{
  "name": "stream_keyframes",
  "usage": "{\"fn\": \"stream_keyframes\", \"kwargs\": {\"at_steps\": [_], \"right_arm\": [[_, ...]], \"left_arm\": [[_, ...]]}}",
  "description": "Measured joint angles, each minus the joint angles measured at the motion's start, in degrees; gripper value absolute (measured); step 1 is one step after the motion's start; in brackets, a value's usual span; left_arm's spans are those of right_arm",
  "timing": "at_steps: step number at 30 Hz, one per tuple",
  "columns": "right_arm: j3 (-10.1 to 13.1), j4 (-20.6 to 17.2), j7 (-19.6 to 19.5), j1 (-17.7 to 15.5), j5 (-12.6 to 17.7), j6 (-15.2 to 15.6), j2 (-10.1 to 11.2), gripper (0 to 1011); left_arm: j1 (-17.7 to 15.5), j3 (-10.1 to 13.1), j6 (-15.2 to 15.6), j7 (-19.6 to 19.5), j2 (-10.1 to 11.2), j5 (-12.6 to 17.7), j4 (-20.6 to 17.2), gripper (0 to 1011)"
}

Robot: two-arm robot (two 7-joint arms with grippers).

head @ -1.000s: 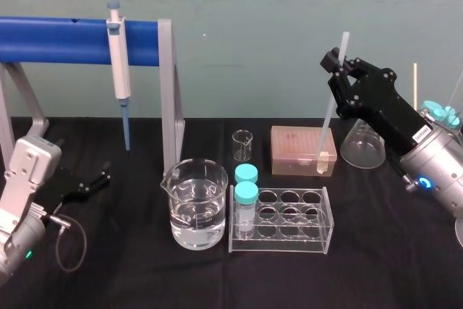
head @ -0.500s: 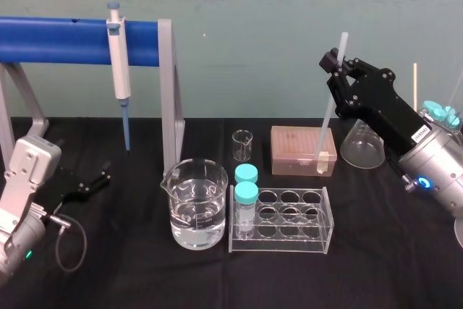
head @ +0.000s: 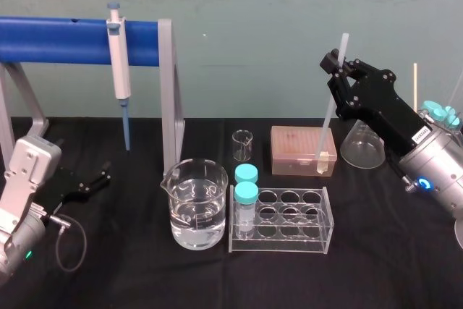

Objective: Pick up the stirring rod with one hand, then place it down.

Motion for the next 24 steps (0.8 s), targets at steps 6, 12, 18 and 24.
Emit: {"fn": "stream_keyframes", "kwargs": {"at_steps": [6, 12, 18, 24], "right_arm": [[0.0, 0.1, 0.0, 0.0, 0.0, 0.0, 0.0, 71], [-0.1, 0.3, 0.1, 0.1, 0.0, 0.1, 0.0, 71], [-0.1, 0.6, 0.2, 0.2, 0.0, 0.1, 0.0, 71], [-0.2, 0.9, 0.2, 0.3, 0.0, 0.1, 0.0, 71]], "left_arm": [[0.0, 0.0, 0.0, 0.0, 0.0, 0.0, 0.0, 1000], [0.0, 0.0, 0.0, 0.0, 0.0, 0.0, 0.0, 1000], [0.0, 0.0, 0.0, 0.0, 0.0, 0.0, 0.0, 1000], [0.0, 0.0, 0.0, 0.0, 0.0, 0.0, 0.0, 1000]]}}
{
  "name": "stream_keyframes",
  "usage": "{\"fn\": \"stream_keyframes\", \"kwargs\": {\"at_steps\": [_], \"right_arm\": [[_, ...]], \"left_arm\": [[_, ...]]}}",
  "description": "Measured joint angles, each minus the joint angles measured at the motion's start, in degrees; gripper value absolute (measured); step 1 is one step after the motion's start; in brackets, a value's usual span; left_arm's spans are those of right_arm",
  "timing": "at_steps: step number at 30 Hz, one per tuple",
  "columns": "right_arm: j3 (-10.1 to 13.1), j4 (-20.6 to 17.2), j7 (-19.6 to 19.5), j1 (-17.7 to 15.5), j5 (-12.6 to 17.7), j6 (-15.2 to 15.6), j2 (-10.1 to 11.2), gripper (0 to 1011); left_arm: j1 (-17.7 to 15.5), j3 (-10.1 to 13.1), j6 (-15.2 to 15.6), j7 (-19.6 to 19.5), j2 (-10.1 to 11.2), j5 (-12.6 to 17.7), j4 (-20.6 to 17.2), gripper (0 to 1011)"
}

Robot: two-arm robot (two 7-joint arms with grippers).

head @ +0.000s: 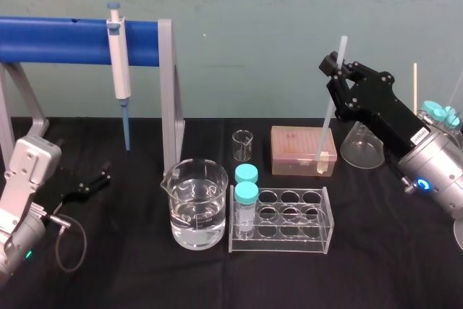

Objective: Pick up the stirring rod with one hand, then place it down.

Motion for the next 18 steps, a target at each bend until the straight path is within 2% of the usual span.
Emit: {"fn": "stream_keyframes", "kwargs": {"at_steps": [6, 14, 18], "right_arm": [[-0.2, 0.5, 0.5, 0.2, 0.0, -0.1, 0.1, 71], [-1.7, 3.9, 7.9, 1.2, 4.8, 0.4, 1.2, 71], [-2.9, 5.8, 9.6, 1.6, 5.5, 0.3, 1.6, 71]], "left_arm": [[0.0, 0.0, 0.0, 0.0, 0.0, 0.0, 0.0, 1000], [0.0, 0.0, 0.0, 0.0, 0.0, 0.0, 0.0, 1000], [0.0, 0.0, 0.0, 0.0, 0.0, 0.0, 0.0, 1000]]}}
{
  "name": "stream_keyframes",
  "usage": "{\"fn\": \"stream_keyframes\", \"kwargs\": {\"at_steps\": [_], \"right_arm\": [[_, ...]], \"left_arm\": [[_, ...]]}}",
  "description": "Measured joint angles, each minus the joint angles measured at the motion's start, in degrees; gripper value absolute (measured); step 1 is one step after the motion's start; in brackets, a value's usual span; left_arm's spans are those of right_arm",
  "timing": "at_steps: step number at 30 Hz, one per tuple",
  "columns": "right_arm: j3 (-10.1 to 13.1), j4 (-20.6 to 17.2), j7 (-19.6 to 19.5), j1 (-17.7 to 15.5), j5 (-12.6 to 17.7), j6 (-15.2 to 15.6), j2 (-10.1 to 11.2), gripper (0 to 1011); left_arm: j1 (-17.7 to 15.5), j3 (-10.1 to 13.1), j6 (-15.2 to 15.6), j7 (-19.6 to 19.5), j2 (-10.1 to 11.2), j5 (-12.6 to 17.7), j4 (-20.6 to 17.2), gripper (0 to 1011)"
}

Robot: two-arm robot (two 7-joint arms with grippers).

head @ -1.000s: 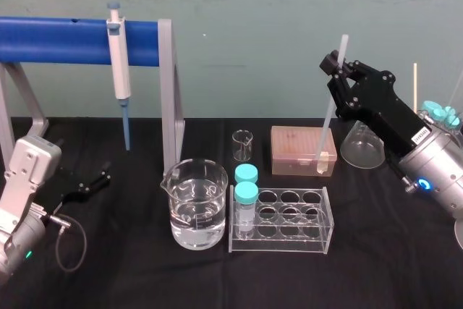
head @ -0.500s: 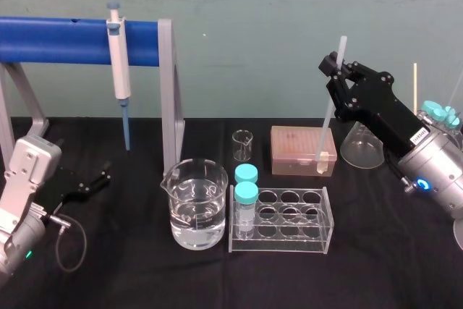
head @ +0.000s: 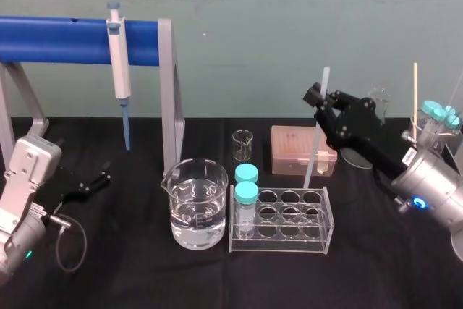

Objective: Pick up the stirring rod with one hand, then place it down.

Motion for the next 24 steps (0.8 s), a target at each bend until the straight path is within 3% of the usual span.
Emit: {"fn": "stream_keyframes", "kwargs": {"at_steps": [7, 24], "right_arm": [[-1.6, 3.3, 0.1, 0.8, -0.7, -1.0, -0.2, 71], [-3.6, 10.5, 1.0, 4.5, -1.6, -3.5, -3.4, 71]], "left_arm": [[0.0, 0.0, 0.0, 0.0, 0.0, 0.0, 0.0, 1000], [0.0, 0.0, 0.0, 0.0, 0.0, 0.0, 0.0, 1000]]}}
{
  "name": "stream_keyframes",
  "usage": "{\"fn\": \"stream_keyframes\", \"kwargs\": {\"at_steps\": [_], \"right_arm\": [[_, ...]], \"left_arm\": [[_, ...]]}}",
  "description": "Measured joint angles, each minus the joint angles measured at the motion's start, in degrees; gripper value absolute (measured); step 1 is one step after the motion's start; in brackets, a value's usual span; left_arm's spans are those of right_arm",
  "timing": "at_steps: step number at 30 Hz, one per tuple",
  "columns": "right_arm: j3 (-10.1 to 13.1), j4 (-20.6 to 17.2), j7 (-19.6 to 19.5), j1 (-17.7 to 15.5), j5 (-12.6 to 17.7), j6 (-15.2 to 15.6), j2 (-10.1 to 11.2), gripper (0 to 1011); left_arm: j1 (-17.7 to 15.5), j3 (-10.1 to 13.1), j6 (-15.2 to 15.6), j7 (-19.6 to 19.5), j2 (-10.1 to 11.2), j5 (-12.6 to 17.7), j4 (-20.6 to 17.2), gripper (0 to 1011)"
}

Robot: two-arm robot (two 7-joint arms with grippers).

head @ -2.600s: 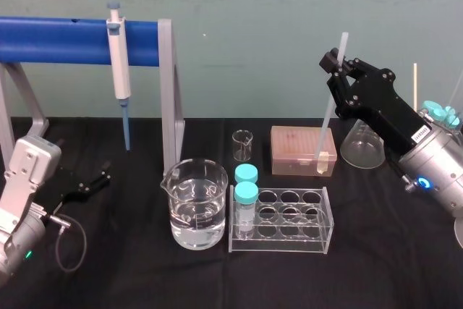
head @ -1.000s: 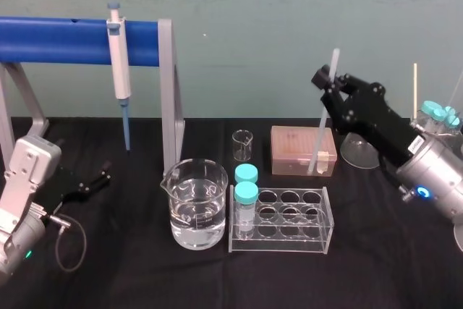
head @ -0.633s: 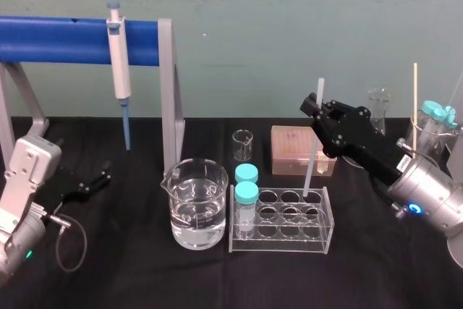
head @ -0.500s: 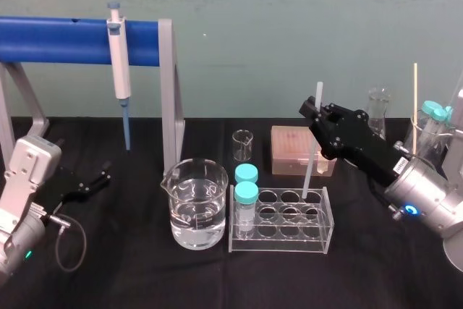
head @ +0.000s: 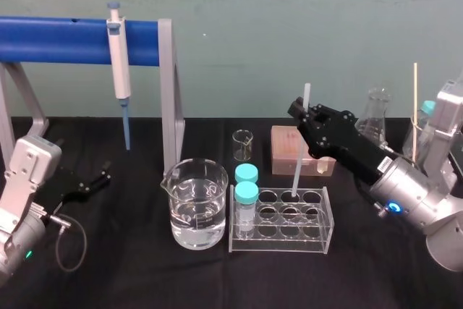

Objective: Pick up the stirring rod with one hand, then place it down.

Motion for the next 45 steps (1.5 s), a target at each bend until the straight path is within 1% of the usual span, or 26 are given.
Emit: {"fn": "stream_keyframes", "kwargs": {"at_steps": [10, 19, 36, 45], "right_arm": [[-1.0, 3.4, 0.0, 1.1, -1.7, -0.5, -1.4, 71], [-1.7, 5.3, -0.4, 1.1, -2.9, -0.6, -2.5, 71], [-1.4, 7.9, -2.7, 0.8, -5.0, -0.3, -4.0, 71], [-1.3, 8.1, -3.1, 0.6, -5.8, -0.1, -4.3, 71]], "left_arm": [[0.0, 0.0, 0.0, 0.0, 0.0, 0.0, 0.0, 1000], [0.0, 0.0, 0.0, 0.0, 0.0, 0.0, 0.0, 1000], [0.0, 0.0, 0.0, 0.0, 0.0, 0.0, 0.0, 1000], [0.0, 0.0, 0.0, 0.0, 0.0, 0.0, 0.0, 1000]]}}
